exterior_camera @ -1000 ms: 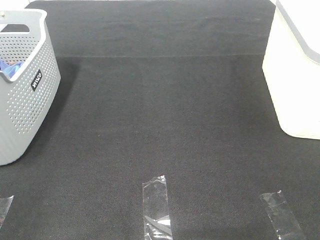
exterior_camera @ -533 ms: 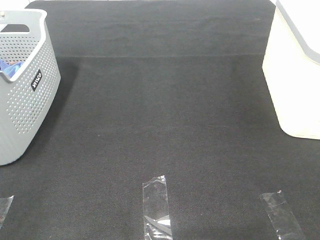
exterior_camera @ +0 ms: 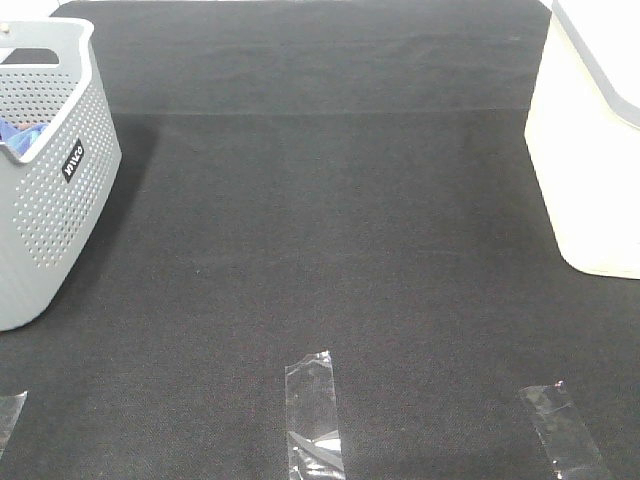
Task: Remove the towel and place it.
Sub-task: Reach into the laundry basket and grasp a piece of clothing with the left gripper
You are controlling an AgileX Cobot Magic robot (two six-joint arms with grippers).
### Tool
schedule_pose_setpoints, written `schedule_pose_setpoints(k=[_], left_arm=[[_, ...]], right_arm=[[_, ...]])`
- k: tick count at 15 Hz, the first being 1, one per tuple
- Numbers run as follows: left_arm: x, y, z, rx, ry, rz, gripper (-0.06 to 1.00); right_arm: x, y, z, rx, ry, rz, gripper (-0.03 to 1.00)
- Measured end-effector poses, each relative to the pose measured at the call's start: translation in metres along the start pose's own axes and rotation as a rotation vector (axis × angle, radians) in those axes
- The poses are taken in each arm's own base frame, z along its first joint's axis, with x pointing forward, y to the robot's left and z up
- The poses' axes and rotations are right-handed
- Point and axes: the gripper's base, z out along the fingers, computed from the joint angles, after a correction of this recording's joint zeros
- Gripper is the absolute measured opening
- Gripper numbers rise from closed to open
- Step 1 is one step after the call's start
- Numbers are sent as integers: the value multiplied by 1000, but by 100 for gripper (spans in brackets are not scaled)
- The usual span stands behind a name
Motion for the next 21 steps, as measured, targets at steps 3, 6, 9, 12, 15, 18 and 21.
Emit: schedule_pose_setpoints(k=[3,6,9,12,15,18,21], left_arm=[[0,0,0,0,0,0,76],[-12,3,-5,-34,-115,-15,76],[-30,12,-1,-110,-217,0,76],[-53,25,33,-118,-162,-98,76],[-74,41,92,-130,2,-143,76],[-103,56,136,-134,142,-184,76],[-121,66,161,-148,239,-153,76]], right_arm=[[0,0,0,0,0,0,71],[0,0,0,0,0,0,71],[0,0,0,0,0,0,71],[0,0,0,0,0,0,71],[0,0,0,0,0,0,71],[0,0,0,0,0,0,71],[0,0,0,0,0,0,71]])
